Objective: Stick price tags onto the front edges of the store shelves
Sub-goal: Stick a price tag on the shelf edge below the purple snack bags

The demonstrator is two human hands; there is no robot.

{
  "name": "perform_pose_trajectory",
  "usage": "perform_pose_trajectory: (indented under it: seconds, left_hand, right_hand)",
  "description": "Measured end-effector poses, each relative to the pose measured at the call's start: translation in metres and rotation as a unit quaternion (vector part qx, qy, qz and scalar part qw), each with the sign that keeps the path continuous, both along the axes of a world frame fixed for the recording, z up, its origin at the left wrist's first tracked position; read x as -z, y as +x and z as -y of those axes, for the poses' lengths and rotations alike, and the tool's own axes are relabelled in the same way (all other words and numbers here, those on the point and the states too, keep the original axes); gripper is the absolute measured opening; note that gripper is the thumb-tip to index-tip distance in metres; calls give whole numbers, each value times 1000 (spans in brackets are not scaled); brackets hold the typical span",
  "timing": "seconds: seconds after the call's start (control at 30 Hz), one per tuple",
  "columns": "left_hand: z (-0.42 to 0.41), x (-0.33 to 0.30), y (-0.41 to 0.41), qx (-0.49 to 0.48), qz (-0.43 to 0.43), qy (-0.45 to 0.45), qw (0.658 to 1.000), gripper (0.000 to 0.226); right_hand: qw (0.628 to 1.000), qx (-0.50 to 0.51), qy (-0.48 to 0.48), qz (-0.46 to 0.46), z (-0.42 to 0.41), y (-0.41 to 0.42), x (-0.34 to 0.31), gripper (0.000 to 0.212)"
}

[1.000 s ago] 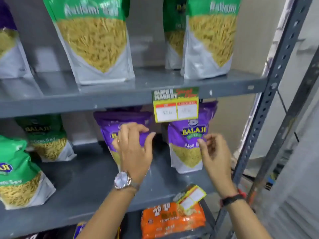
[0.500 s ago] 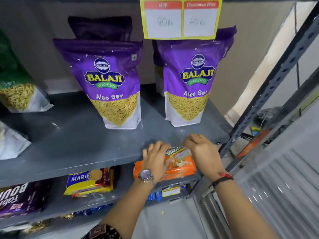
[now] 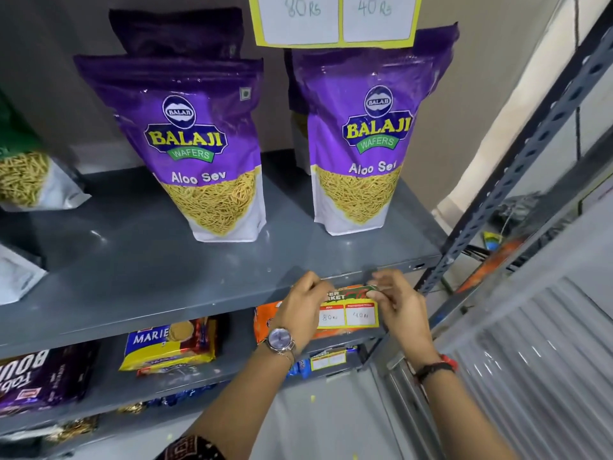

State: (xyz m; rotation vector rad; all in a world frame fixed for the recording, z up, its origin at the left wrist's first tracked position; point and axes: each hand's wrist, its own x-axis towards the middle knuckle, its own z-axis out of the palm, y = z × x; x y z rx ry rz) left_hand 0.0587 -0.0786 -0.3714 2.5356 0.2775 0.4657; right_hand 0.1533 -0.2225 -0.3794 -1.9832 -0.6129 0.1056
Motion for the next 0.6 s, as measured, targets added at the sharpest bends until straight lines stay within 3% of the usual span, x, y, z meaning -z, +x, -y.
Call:
perform_pose_trajectory:
  seconds: [0.13, 0.37, 0.6]
  left_hand:
    - [4, -5, 5, -21, -25, 46, 998, 18]
    - [2, -2, 4, -10, -59, 92, 994, 39]
    - [0, -6, 5, -26, -20, 49, 998, 37]
  right_hand:
    - [998, 38, -28, 50, -7, 11, 12, 18]
    - [995, 72, -57, 40, -14, 17, 23, 12]
    - [997, 75, -26, 18, -14, 16, 12, 18]
